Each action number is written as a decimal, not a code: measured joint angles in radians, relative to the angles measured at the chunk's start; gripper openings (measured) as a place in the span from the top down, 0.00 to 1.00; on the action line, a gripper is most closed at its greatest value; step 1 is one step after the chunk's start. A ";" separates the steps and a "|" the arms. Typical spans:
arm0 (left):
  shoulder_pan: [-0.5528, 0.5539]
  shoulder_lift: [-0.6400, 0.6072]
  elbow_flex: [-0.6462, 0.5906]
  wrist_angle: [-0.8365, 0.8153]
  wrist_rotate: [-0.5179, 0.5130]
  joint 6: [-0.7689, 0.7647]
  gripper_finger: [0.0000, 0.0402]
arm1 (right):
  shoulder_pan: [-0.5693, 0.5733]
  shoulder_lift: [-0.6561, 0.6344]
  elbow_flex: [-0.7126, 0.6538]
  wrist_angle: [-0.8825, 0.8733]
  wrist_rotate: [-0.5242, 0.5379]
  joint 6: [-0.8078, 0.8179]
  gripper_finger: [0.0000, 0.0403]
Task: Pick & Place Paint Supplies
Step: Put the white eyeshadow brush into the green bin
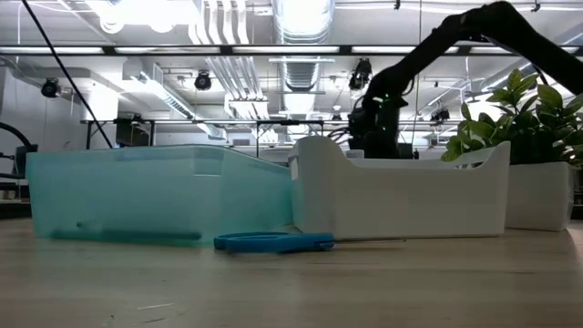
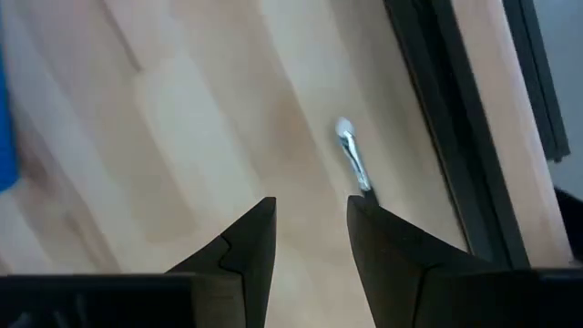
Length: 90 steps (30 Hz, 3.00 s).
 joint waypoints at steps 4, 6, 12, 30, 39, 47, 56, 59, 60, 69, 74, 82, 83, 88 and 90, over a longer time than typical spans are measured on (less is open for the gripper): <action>0.000 0.000 0.000 0.000 -0.006 0.000 0.66 | -0.023 0.000 -0.050 0.014 -0.003 0.000 0.66; 0.000 0.000 0.000 0.000 -0.013 0.000 0.66 | -0.024 0.000 -0.069 0.029 -0.008 -0.001 0.66; 0.000 0.000 0.000 0.000 -0.016 -0.002 0.66 | -0.021 -0.003 -0.102 0.079 -0.076 -0.025 0.66; 0.000 0.000 0.000 0.000 -0.016 0.000 0.66 | -0.006 -0.004 -0.115 0.173 -0.158 -0.195 0.66; 0.000 0.000 0.000 -0.001 -0.016 0.000 0.66 | -0.006 -0.004 -0.138 0.232 -0.147 -0.297 0.66; 0.000 0.000 0.000 -0.001 -0.016 0.000 0.66 | -0.007 -0.004 -0.181 0.295 -0.051 -0.331 0.66; 0.000 0.000 0.000 -0.001 -0.016 -0.002 0.66 | -0.009 -0.002 -0.189 0.371 -0.046 -0.351 0.66; 0.000 0.000 0.000 -0.001 -0.016 -0.003 0.66 | -0.009 0.000 -0.202 0.372 -0.031 -0.348 0.66; 0.000 0.000 0.000 -0.001 -0.016 -0.003 0.66 | -0.009 0.000 -0.210 0.375 -0.027 -0.350 0.66; 0.002 0.000 0.000 -0.001 -0.017 -0.003 0.66 | -0.009 -0.006 -0.269 0.434 -0.014 -0.356 0.66; 0.010 0.000 0.000 -0.001 -0.018 -0.003 0.66 | -0.008 -0.004 -0.276 0.453 0.029 -0.334 0.72; 0.014 0.000 0.000 0.001 -0.020 -0.011 0.66 | -0.006 -0.004 -0.311 0.473 0.067 -0.278 0.97; 0.014 0.000 0.000 0.004 -0.020 -0.011 0.66 | -0.006 -0.004 -0.313 0.474 0.067 -0.267 0.97; 0.014 0.000 0.000 0.010 -0.020 -0.011 0.66 | -0.006 -0.013 -0.298 0.455 0.066 -0.225 0.98; 0.014 0.000 0.000 0.010 -0.020 -0.011 0.66 | -0.006 -0.023 -0.281 0.445 0.054 -0.204 0.98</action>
